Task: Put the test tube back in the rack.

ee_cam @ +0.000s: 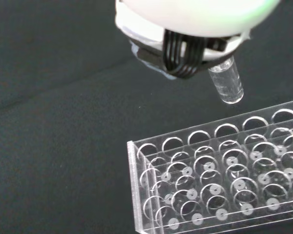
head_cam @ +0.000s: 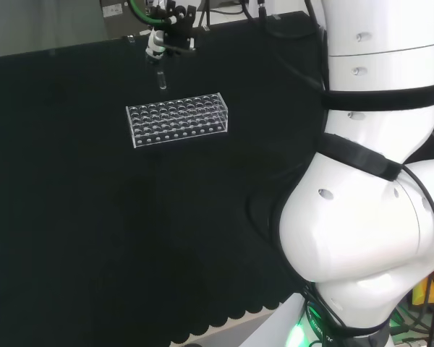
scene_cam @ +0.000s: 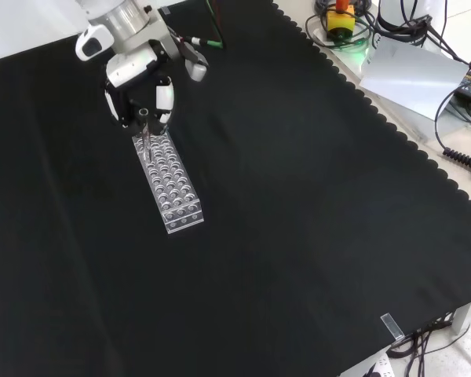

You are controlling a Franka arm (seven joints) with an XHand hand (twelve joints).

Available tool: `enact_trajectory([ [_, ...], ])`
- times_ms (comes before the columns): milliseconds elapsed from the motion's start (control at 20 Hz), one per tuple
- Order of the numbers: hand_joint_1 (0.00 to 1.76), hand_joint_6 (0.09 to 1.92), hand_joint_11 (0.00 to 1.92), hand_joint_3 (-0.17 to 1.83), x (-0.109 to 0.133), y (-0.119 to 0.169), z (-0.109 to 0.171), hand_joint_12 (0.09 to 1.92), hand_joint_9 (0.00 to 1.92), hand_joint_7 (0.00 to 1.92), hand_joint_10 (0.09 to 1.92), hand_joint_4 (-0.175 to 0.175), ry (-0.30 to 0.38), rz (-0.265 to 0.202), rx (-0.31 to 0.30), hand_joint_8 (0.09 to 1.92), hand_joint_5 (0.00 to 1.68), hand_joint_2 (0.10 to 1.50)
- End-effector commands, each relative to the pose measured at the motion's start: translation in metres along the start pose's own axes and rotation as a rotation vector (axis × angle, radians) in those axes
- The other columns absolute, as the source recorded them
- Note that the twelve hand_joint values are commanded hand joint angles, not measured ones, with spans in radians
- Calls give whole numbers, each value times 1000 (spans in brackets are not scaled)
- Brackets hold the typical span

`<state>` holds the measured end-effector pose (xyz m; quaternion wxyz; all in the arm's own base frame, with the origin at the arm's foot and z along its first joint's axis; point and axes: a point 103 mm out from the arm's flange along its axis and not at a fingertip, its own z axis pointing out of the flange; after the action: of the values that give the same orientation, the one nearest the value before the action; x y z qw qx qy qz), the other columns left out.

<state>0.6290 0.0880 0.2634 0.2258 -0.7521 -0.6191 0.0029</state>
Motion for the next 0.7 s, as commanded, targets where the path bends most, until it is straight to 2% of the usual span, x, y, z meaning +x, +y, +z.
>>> enact_trajectory([
  [50,1431,300,1158,512,13,7,16,949,1331,1376,478,-175,13,3,23,729,1306,701],
  [700,1432,299,1157,512,28,19,33,951,1331,1377,478,-175,34,-5,54,728,1306,700],
])
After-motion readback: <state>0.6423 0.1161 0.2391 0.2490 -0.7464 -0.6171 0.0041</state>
